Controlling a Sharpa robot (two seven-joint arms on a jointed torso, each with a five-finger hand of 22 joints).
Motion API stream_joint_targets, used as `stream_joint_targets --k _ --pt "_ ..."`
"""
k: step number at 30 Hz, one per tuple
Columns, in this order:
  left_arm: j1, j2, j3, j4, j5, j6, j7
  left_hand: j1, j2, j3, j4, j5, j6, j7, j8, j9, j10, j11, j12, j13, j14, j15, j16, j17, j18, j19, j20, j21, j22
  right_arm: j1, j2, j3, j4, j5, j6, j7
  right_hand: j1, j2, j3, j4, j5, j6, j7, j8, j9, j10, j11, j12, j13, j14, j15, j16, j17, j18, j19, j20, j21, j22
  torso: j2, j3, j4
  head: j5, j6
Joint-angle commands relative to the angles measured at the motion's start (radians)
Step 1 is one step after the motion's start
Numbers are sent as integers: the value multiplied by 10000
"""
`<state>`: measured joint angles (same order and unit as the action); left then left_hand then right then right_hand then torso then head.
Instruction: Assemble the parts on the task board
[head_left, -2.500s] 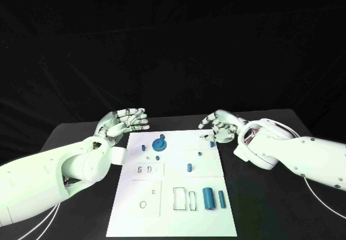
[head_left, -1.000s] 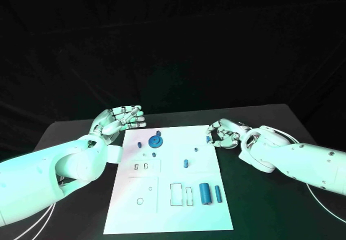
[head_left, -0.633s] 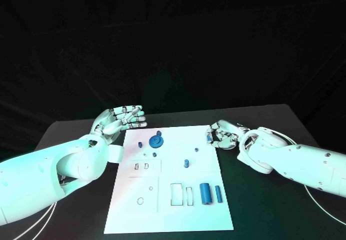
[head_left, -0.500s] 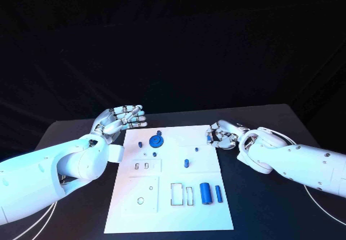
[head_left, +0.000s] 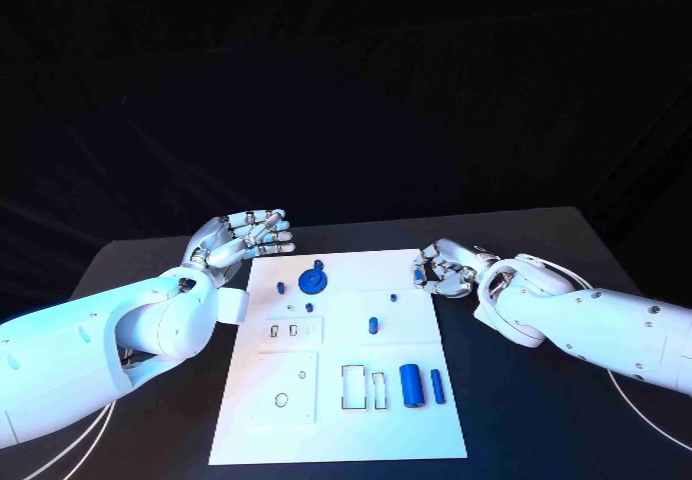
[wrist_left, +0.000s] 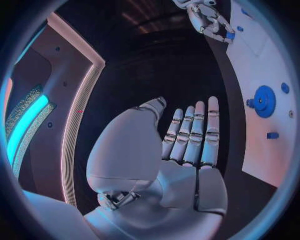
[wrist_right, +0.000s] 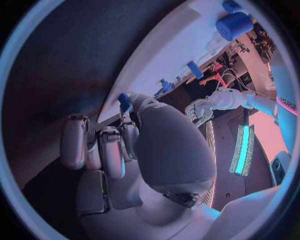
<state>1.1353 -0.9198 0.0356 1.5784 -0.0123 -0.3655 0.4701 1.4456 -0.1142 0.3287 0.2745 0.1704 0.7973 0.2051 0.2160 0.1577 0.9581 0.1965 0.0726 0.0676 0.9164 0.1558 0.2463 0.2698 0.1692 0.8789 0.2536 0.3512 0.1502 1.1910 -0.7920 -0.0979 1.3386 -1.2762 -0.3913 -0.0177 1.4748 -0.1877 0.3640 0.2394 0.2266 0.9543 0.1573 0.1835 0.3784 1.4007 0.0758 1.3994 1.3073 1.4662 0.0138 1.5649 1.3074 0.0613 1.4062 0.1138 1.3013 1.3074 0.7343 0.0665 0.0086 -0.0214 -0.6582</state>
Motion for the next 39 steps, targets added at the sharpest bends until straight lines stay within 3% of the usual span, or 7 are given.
stream_joint_targets --k 1,12,16,25,35,39 --pt "-2 24 4 5 24 157 57 56 -19 40 2 -61 1 453 26 15 30 40 -40 -9 -82 16 -66 8 104 -66 0 45 11 -13 11 -4 0 -78 -298 40 4 106 106 -6 46 168 -61 151 75 46 -64 70 654 1046 -124 59 2634 54 57 -46 69 448 0 -3 1 -11 -8" --pt "-6 30 2 -12 24 152 57 58 -17 50 0 -59 -5 462 23 14 25 45 -43 -9 -83 17 -65 16 105 -69 1 49 13 -14 31 -4 41 -136 -998 -207 3 336 367 -139 48 386 -232 543 261 92 -219 84 677 1046 -263 59 2634 42 97 -179 98 509 0 2 6 -45 -4" --pt "-6 31 1 -26 24 147 56 58 -17 50 0 -59 -5 462 23 14 25 45 -43 -9 -83 17 -65 16 105 -69 1 49 13 -11 34 -3 144 -174 -1201 -313 51 441 752 -207 83 317 -253 663 322 88 -252 63 671 1046 -302 59 2634 39 108 -226 96 528 -11 0 -6 -35 -4" --pt "-5 46 -3 -68 48 111 45 58 -17 50 0 -59 -5 462 23 14 25 45 -43 -9 -83 17 -65 16 105 -69 1 49 13 195 -5 1 741 -97 -1266 -779 -126 432 1036 -180 66 193 -240 774 384 95 -240 48 660 1046 -297 59 2634 24 144 -234 137 586 -27 -43 1 25 57" --pt "-6 198 -94 -279 89 106 32 58 -17 50 0 -59 -5 462 23 14 25 45 -43 -9 -83 17 -65 16 105 -69 1 49 13 384 427 -1 1940 208 -1022 -1453 -275 427 1155 -130 60 127 -238 836 417 70 -239 6 614 1046 -295 59 2634 14 171 -232 168 625 -181 -199 -41 415 -14" --pt "-8 344 -138 -534 92 127 50 58 -17 50 0 -59 -5 462 23 14 25 45 -43 -9 -83 17 -65 16 105 -69 1 49 13 334 955 -31 2218 198 -913 -1771 -276 437 1199 -150 60 124 -250 864 432 64 -247 -7 601 1043 -300 55 2620 15 173 -234 165 627 -277 -289 -66 705 -116"
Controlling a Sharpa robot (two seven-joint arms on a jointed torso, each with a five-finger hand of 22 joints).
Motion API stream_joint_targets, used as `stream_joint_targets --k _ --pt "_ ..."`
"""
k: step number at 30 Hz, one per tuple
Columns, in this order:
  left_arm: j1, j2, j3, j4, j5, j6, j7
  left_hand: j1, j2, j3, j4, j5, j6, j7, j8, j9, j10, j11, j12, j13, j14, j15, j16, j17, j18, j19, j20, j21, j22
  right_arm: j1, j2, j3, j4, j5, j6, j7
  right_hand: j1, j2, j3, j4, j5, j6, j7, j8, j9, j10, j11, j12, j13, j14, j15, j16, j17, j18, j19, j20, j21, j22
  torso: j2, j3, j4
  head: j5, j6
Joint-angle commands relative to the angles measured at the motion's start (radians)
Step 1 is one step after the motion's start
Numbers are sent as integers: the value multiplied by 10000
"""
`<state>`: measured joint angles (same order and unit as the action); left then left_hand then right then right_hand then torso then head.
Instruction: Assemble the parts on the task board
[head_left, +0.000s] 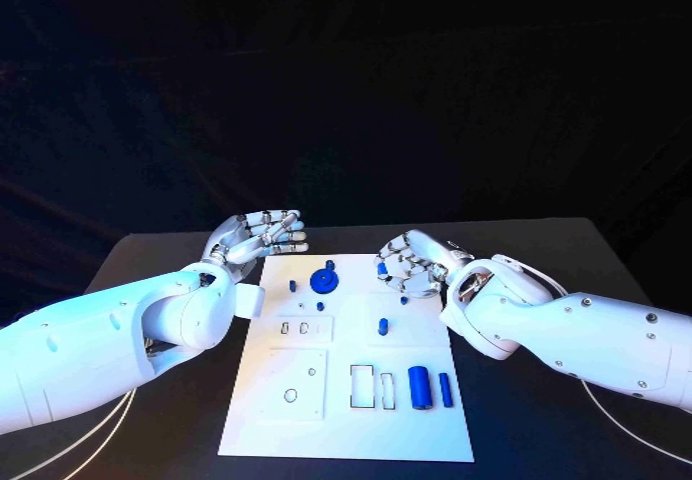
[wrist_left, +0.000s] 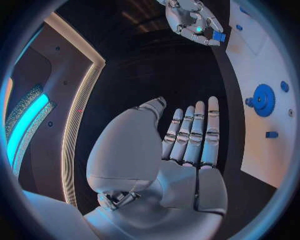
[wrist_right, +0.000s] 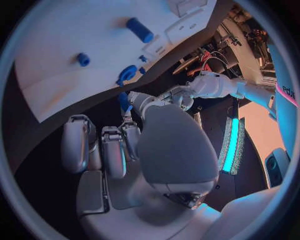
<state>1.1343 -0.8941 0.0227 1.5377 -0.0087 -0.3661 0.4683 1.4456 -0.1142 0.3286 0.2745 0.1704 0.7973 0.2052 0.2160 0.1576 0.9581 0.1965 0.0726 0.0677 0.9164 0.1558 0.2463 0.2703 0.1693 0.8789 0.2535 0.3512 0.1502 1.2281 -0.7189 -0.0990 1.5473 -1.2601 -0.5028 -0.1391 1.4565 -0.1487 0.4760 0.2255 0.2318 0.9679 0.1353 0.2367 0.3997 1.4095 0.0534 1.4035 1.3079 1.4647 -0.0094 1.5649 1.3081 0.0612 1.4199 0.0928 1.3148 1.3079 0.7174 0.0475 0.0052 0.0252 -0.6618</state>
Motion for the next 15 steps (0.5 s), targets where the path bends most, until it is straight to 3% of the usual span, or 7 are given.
stream_joint_targets --k 1,7,15 --pt "2 126 -18 -202 56 135 72 58 -17 51 0 -59 -6 462 23 14 25 45 -43 -10 -83 17 -65 11 105 -70 2 49 13 -51 361 -30 163 36 243 -611 -92 47 85 -16 9 -12 -31 336 221 -23 -24 -48 595 1057 -69 55 2613 16 37 -25 31 622 -135 -124 -34 296 -113" --pt "2 328 -57 -582 57 151 90 64 -10 77 -4 -56 -12 473 20 15 24 52 -43 -9 -85 21 -62 30 107 -77 5 60 16 -163 983 -66 229 -130 528 -802 -93 53 111 -31 7 -12 -34 355 232 -26 -29 -56 587 1050 -73 45 2585 22 26 -27 8 607 -213 -230 10 614 -257" --pt "3 502 -87 -954 56 147 92 66 -9 82 -5 -56 -9 473 22 16 28 51 -40 -7 -84 21 -61 34 107 -79 6 62 17 -405 1977 -141 -180 -584 896 -1107 -116 41 120 -38 -1 -5 -38 381 246 -18 -33 -54 589 1047 -77 41 2573 16 43 -30 32 628 -268 -307 -7 976 -435"
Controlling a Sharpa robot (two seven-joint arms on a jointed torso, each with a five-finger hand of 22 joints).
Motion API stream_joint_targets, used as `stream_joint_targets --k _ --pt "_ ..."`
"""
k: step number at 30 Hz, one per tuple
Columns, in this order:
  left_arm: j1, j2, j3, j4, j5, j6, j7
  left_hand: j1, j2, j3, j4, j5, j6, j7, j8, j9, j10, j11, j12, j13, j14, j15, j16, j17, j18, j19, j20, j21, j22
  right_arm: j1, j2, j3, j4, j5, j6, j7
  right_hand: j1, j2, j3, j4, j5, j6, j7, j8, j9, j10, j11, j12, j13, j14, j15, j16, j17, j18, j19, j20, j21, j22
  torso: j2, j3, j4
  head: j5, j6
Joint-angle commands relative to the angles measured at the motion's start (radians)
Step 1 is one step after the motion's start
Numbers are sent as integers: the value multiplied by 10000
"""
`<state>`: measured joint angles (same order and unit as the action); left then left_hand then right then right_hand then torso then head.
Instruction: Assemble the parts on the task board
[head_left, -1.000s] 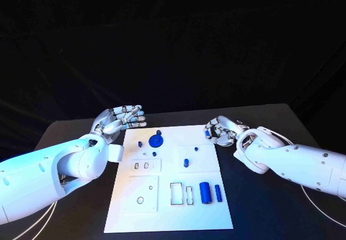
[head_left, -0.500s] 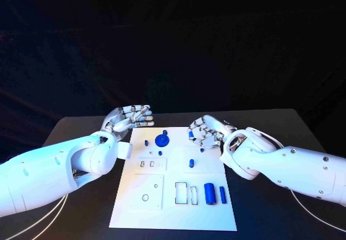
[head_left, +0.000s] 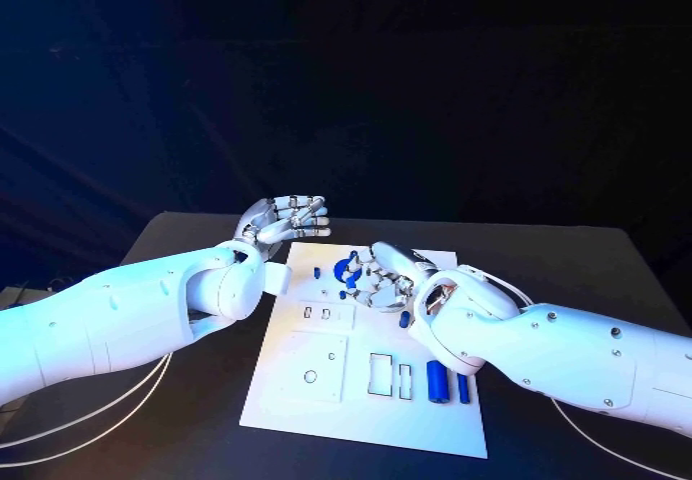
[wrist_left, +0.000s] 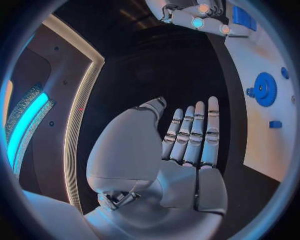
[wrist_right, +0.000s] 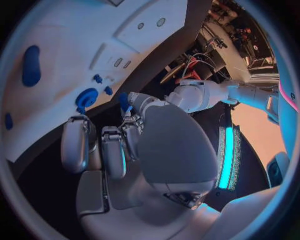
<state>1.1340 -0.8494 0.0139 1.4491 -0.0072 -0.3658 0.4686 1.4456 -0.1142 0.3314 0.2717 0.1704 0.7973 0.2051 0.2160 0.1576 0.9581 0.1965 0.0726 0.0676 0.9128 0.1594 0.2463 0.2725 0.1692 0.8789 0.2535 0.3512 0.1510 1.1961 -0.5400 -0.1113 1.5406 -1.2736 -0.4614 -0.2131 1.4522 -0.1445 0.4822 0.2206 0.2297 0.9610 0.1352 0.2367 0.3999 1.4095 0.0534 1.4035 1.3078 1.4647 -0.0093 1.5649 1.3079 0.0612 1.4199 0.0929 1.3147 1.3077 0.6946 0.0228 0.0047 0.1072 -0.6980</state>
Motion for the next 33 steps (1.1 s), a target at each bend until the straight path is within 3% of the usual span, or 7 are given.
stream_joint_targets --k 1,9,12,14,21,26,33 --pt "6 80 -2 -112 41 143 87 67 -9 54 23 -56 -9 473 22 16 29 51 -40 -7 -49 -15 -61 13 107 -79 6 62 8 -141 346 -32 -196 -534 536 -422 -82 -7 60 9 17 66 -40 390 249 -28 -34 -67 576 1044 -79 36 2560 16 41 -31 27 626 -41 -73 -3 195 -97" --pt "11 251 -8 -324 37 159 67 70 -10 63 20 -56 -2 473 26 19 38 50 -36 -5 -47 -16 -58 21 108 -81 6 67 10 -569 1135 -86 -791 -1152 647 -768 -94 -14 64 5 15 66 -42 402 255 -63 -36 -107 530 1039 -81 29 2540 23 26 -32 -1 606 -9 -87 19 372 -174" --pt "16 325 -9 -396 31 164 56 70 -10 63 20 -56 -2 473 26 19 38 50 -36 -5 -47 -16 -58 21 108 -81 6 67 10 -720 1302 -98 -974 -1356 645 -865 -99 -25 69 -4 14 65 -46 411 261 -72 -38 -119 518 1038 -83 28 2538 25 24 -34 -8 602 1 -143 47 393 -205" --pt "19 358 -9 -426 28 167 50 70 -12 70 20 -56 5 472 31 21 47 49 -31 -3 -47 -16 -57 29 109 -83 7 71 11 -798 1373 -104 -1051 -1445 645 -906 -102 -32 73 -12 13 64 -48 419 265 -68 -41 -117 521 1039 -85 29 2541 23 28 -35 -2 608 4 -152 28 413 -221" --pt "33 430 -9 -459 10 180 31 70 -12 70 20 -56 5 472 31 21 47 49 -31 -3 -47 -16 -57 29 109 -83 7 71 11 -983 1423 -115 -1154 -1699 599 -1054 -102 -32 73 -12 13 64 -48 419 265 -68 -41 -117 521 1039 -85 29 2541 23 28 -35 -2 608 36 -291 43 368 -210" --pt "38 431 -8 -437 5 188 20 70 -12 70 20 -56 5 472 31 21 47 49 -31 -3 -47 -16 -57 29 109 -83 7 71 11 -1046 1406 -117 -1156 -1806 553 -1143 -102 -32 73 -12 13 64 -48 419 265 -68 -41 -117 521 1039 -85 29 2541 23 28 -35 -2 608 41 -339 69 333 -188" --pt "40 410 -8 -407 4 189 8 70 -12 70 20 -56 5 472 31 21 47 49 -31 -3 -47 -16 -57 29 109 -83 7 71 11 -1072 1365 -117 -1129 -1924 487 -1188 -122 -52 88 -31 12 58 -52 443 278 -68 -45 -125 516 1040 -90 31 2545 26 25 -40 -14 602 46 -315 87 367 -203"
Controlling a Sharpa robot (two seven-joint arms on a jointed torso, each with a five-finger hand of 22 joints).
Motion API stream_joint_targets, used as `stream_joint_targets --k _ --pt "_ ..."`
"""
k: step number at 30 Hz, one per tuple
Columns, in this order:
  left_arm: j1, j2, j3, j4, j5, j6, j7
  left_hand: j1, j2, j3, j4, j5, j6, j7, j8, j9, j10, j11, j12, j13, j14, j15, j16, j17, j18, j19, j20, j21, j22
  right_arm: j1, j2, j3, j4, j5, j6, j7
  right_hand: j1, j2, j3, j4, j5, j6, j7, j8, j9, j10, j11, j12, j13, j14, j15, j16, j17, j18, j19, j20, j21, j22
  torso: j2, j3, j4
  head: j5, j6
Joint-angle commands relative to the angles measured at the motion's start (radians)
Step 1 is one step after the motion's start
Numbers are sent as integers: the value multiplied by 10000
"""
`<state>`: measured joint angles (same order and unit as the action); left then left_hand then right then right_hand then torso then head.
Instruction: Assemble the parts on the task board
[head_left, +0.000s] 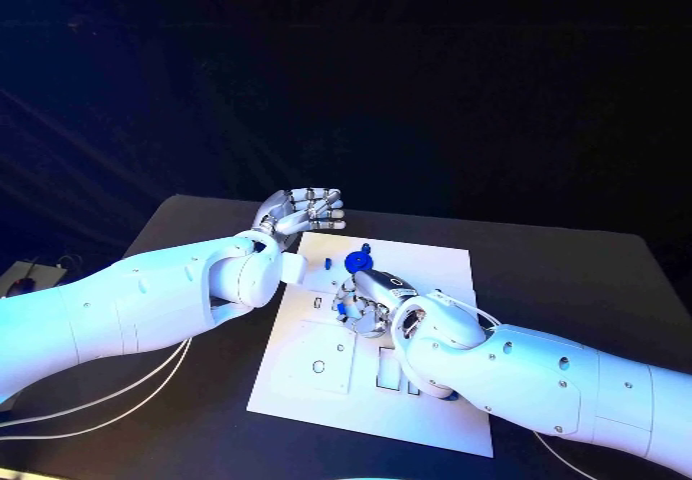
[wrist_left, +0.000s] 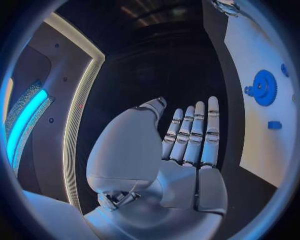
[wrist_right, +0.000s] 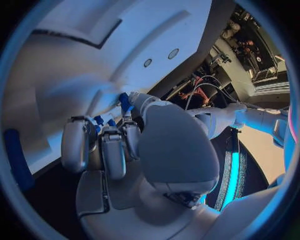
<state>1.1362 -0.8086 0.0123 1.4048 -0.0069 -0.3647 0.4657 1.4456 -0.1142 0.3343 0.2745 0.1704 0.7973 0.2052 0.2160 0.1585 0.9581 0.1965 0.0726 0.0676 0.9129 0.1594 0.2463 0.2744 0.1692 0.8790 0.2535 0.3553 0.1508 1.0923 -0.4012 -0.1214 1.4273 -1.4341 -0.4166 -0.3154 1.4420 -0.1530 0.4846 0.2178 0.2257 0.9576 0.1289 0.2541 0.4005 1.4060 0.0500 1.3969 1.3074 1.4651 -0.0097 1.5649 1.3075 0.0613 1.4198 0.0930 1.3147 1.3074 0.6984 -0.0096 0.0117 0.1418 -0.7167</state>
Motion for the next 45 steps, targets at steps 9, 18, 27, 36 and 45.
stream_joint_targets --k 9,18,27,36,45 --pt "20 -29 8 65 -5 178 26 70 -12 42 -9 -56 5 472 30 13 47 49 -31 -3 -47 -15 -57 9 110 -83 7 31 14 -39 -49 -15 13 -447 -75 -284 -54 12 69 -6 48 89 9 292 284 -33 -13 -66 514 1032 -90 25 2531 27 24 -44 -22 601 15 46 -26 73 -51" --pt "20 -20 8 86 -13 201 9 70 -12 42 -9 -56 5 472 30 13 47 49 -31 -3 -47 -15 -57 9 110 -83 7 31 14 -45 8 -15 -119 -490 -223 -404 -419 -214 -1 87 24 11 5 395 331 -55 -17 -128 456 1024 -97 13 2501 28 28 -54 -58 599 16 57 -10 46 -72" --pt "20 -21 8 101 -24 213 -7 61 -24 60 -5 -60 15 469 38 18 65 46 -26 -1 -54 -16 -56 33 111 -94 10 44 18 -72 82 -15 -220 -495 -319 -439 -509 -269 -44 115 19 -5 3 424 342 -52 -18 -134 452 1024 -99 13 2501 32 21 -57 -84 587 18 39 -4 66 -83" --pt "20 -19 8 100 -29 231 -20 61 -24 60 -5 -60 15 469 38 18 65 46 -26 -1 -54 -16 -56 33 111 -94 10 44 18 -87 130 -15 -310 -496 -346 -455 -653 -368 -116 178 17 -44 4 451 348 -48 -17 -140 451 1024 -99 12 2498 35 19 -58 -111 577 15 33 -17 78 -114" --pt "20 -25 8 94 -35 243 -34 61 -24 60 -5 -60 15 469 38 18 65 46 -26 -1 -54 -16 -56 33 111 -94 10 44 18 -96 129 -15 -311 -496 -320 -448 -738 -491 -177 212 21 -132 23 438 335 -63 -6 -159 435 1020 -94 7 2484 45 0 -57 -165 546 14 40 -19 77 -118"
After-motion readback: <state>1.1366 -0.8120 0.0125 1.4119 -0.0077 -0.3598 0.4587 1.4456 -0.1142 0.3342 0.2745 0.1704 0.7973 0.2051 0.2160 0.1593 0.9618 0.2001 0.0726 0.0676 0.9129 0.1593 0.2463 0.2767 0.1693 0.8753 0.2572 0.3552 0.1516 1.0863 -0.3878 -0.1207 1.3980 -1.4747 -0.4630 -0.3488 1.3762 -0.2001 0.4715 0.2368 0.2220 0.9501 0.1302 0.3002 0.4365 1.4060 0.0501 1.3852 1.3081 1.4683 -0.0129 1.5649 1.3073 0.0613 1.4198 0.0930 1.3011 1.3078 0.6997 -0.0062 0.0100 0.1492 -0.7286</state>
